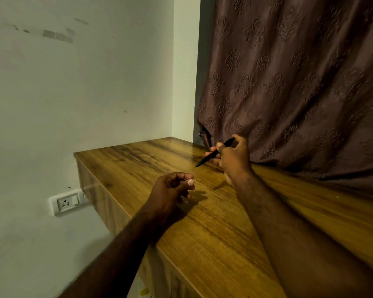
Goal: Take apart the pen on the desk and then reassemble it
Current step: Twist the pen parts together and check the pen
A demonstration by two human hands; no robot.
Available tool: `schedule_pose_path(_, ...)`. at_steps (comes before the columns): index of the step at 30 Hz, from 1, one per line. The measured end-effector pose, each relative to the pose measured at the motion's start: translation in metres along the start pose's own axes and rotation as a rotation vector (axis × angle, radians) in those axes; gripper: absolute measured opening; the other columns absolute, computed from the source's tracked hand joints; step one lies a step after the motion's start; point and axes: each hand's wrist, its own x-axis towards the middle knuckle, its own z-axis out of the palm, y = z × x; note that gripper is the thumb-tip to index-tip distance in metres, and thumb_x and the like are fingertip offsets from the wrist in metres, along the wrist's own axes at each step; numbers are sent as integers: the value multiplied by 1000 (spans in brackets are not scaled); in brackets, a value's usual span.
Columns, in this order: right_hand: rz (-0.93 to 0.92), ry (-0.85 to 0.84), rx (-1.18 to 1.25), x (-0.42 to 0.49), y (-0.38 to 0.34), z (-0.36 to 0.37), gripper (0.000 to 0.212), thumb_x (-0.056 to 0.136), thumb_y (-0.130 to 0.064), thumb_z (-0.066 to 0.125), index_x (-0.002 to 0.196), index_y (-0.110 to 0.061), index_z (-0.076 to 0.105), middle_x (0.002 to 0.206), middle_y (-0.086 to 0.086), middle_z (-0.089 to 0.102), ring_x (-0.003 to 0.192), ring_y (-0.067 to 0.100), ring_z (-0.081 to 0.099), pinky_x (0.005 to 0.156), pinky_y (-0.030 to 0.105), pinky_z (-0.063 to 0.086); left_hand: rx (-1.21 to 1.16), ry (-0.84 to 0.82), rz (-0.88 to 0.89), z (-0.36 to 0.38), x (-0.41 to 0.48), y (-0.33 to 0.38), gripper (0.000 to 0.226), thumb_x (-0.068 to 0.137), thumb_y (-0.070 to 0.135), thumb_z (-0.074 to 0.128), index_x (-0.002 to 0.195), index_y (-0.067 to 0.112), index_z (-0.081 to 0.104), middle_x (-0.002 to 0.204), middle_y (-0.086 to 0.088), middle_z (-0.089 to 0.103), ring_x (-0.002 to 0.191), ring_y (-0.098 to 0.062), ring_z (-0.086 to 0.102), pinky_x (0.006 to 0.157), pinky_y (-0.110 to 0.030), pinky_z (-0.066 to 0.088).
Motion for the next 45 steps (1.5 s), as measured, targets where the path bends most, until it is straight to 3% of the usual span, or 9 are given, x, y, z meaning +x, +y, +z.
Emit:
schedule_pose_path(4,-13,86,169,1,-3,-2,48,95,7,46,135,-13,31,100,10,51,79,17,61,63,39,60,68,-56,-31,-1,0,2,56,83,15,68,135,21,47,91,-8,71,73,-17,66,72,-36,54)
schedule_pose_path(7,13,127,215,2,-2,-4,51,94,8,47,136,-16,29,112,19,51,86,25,65,64,41,61,121,-95,-47,2,-1,0,84,80,18,72,147,31,22,87,4,72,79,-14,69,80,-32,56)
schedule_pose_path(11,11,141,274,2,-4,-2,53,96,5,46,138,-19,25,95,16,55,71,26,67,75,46,60,220,-155,-34,3,0,0,107,75,27,76,147,42,-1,99,2,71,87,-21,70,81,-35,56)
schedule_pose_path(15,-35,145,233,0,-2,0,44,95,5,47,125,-21,29,93,18,56,68,28,67,69,46,60,272,-191,-30,6,-2,3,112,76,31,76,144,47,-12,107,4,67,87,-19,69,70,-19,55)
schedule_pose_path(20,-71,138,240,-1,-3,3,45,96,3,47,128,-22,27,96,20,57,71,29,69,73,48,60,383,-222,11,7,-2,1,118,75,40,76,140,50,-22,111,9,63,84,-11,68,81,-30,55)
schedule_pose_path(25,-84,140,230,-3,-1,4,46,95,3,49,129,-20,27,94,18,59,75,32,70,72,48,60,362,-211,23,9,-4,-2,121,74,40,77,133,54,-28,115,9,60,87,-16,68,84,-40,56)
schedule_pose_path(36,-92,159,285,-1,0,6,46,94,4,51,126,-21,29,106,26,60,78,30,71,72,45,60,385,-191,44,9,-1,-4,121,75,45,74,131,54,-33,118,14,56,89,-13,67,82,-36,58)
schedule_pose_path(40,-117,170,237,0,3,5,46,94,3,52,127,-21,29,110,28,60,78,31,72,70,44,61,346,-181,36,9,0,-4,120,77,39,74,136,50,-30,116,12,56,85,-11,68,75,-29,58)
schedule_pose_path(45,-150,141,216,-1,2,7,60,95,2,51,137,-26,21,114,27,60,79,29,72,72,41,60,319,-170,23,8,1,-5,120,75,41,75,135,54,-28,117,12,57,86,-12,69,80,-37,58)
